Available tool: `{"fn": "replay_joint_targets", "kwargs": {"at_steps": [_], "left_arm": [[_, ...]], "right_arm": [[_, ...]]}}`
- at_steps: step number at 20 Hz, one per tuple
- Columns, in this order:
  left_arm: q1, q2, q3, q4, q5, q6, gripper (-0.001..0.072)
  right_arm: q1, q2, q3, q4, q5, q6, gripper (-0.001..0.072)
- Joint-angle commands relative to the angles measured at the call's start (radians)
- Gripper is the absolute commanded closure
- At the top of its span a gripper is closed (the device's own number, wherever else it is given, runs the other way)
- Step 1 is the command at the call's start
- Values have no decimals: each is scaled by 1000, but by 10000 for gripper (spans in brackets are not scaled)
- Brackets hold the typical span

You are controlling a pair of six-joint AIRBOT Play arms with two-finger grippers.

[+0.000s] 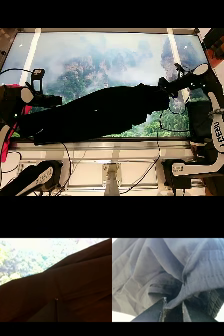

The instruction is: Fold the clothes and pants, and hang the long-sleeved shirts on hangers.

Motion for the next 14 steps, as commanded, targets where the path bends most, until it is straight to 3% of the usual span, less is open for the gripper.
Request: {"fn": "replay_joint_targets", "kwargs": {"at_steps": [1, 7, 14], "left_arm": [[1, -6, 0, -51, 29, -37, 701], [1, -6, 0, -185, 192, -36, 701], [1, -6, 0, -184, 192, -35, 701]], "right_arm": [[24, 0, 1, 16, -123, 23, 683], [-31, 0, 198, 311, -364, 39, 695], [-131, 0, 554, 308, -398, 58, 695]]}}
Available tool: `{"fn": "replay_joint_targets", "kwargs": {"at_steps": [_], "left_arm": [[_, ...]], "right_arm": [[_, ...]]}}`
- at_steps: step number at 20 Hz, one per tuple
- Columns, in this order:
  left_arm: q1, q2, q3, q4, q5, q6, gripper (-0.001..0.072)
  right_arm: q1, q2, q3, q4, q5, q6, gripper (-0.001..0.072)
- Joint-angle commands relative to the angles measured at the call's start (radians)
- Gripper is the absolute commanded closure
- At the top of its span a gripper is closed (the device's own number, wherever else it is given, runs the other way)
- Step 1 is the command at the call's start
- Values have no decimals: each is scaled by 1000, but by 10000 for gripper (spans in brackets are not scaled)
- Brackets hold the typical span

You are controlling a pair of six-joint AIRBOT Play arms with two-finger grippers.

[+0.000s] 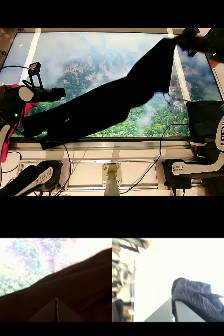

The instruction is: Fold the clothes and pants, and hang the long-sleeved shirts on hangers.

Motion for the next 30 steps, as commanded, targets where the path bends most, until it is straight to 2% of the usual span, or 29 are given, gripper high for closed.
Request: {"fn": "replay_joint_targets", "kwargs": {"at_steps": [1, 4, 6, 12, 15, 19, 23, 25, 28, 30], "left_arm": [[0, -1, 0, -7, 10, -1, 701], [0, -1, 0, -7, 9, -1, 701], [0, -1, 0, -7, 8, -1, 700], [0, -1, 0, 1, -51, 48, 701], [0, -1, 0, 1, -64, 60, 701], [0, -1, -1, 16, -72, 63, 701], [0, -1, -2, 27, -109, 74, 701], [1, -2, -5, 28, -136, 127, 701], [47, -50, -8, 26, -168, 98, 702], [109, -104, -8, -3, -177, 77, 702]], "right_arm": [[-42, 0, 140, 22, -22, 21, 696], [-50, 1, 180, -2, -3, 21, 695], [-50, 0, 180, -76, 43, 21, 695], [-58, -3, 177, -496, 289, 21, 696], [-97, -8, 149, -586, 386, 22, 695], [-123, -31, 74, -792, 532, 21, 695], [-133, -38, 1, -801, 479, 20, 695], [-133, -38, -2, -803, 463, 20, 695], [-137, -42, -2, -805, 461, 19, 695], [-137, -53, -2, -753, 462, 19, 695]]}}
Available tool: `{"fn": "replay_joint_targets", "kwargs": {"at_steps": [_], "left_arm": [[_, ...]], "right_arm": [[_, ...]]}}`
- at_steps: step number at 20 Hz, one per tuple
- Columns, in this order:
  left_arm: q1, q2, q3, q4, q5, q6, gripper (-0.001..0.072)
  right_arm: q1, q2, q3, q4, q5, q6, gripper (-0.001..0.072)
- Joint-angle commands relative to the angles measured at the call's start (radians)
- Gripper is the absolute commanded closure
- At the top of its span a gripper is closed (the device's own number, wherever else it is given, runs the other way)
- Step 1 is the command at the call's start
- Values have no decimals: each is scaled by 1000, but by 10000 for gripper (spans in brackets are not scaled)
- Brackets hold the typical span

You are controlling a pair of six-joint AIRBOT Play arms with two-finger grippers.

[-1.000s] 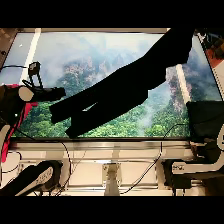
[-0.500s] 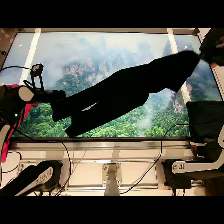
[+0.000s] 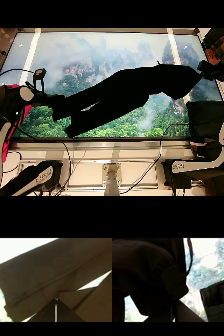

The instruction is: Fold the clothes and pants, and hang the long-sleeved shirts on hangers.

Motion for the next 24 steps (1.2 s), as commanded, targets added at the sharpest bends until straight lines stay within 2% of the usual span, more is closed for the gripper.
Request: {"fn": "replay_joint_targets", "kwargs": {"at_steps": [1, 3, 6, 7, 8, 9, 10, 14, 20, 24], "left_arm": [[88, -77, -1, -63, -28, -14, 702], [150, -128, -1, -143, -28, 17, 700], [231, -168, -1, -154, -24, 17, 686], [255, -174, -1, -162, -27, 19, 587], [274, -174, -1, -165, -27, 20, 413], [291, -174, -1, -167, -28, 20, 300], [307, -174, -1, -167, -27, 20, 280], [354, -177, -1, -168, -19, 20, 280], [346, -244, -1, -223, -40, 30, 281], [346, -277, -1, -400, -40, 129, 302]], "right_arm": [[-2, -16, -7, 80, -3, -8, 695], [-1, -32, -7, 163, 0, -39, 695], [0, -56, -7, 260, 3, -55, 695], [0, -63, -8, 277, 3, -61, 695], [0, -69, -8, 293, 5, -76, 695], [0, -75, -8, 302, 5, -79, 695], [0, -81, -7, 313, 5, -79, 695], [0, -89, -7, 340, 3, -80, 695], [0, -89, -7, 344, 3, -80, 694], [0, -89, -7, 344, 0, -80, 695]]}}
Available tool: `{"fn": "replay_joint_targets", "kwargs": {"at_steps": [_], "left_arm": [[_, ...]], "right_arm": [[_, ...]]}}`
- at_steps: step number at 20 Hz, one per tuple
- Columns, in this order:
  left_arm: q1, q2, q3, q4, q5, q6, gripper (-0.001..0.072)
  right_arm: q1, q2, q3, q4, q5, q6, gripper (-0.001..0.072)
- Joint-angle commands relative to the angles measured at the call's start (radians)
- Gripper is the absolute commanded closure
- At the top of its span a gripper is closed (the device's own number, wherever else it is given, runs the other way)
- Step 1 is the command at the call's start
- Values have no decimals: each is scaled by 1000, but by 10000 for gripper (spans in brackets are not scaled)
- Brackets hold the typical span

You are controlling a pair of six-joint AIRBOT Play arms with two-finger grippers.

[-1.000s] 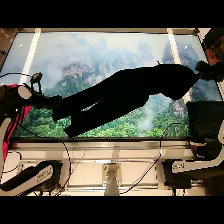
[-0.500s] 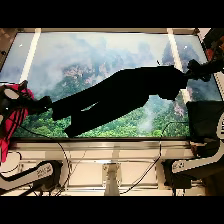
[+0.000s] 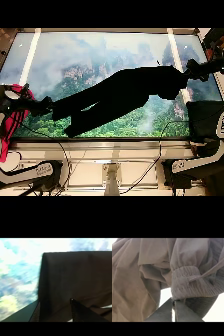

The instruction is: Fold the clothes and pants, and hang the long-sleeved shirts on hangers.

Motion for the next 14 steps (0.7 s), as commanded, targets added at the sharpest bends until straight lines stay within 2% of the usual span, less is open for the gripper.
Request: {"fn": "replay_joint_targets", "kwargs": {"at_steps": [1, 2, 4, 6, 10, 14], "left_arm": [[1, -28, 0, -107, -6, 57, 307], [1, -35, 0, -107, -11, 57, 331], [1, -39, 0, -109, -14, 58, 495], [1, -39, 1, -109, -10, 62, 690], [2, -32, 18, -114, -18, 67, 701], [13, 73, 124, -347, -19, 216, 701]], "right_arm": [[1, 0, 0, 2, -2, 0, 694], [1, 0, 0, 2, -3, 0, 694], [0, 0, 0, 2, -5, 0, 695], [1, 0, 0, 1, -8, 0, 695], [-1, 0, 0, -2, -31, -28, 695], [-35, 1, 6, 17, -78, -60, 695]]}}
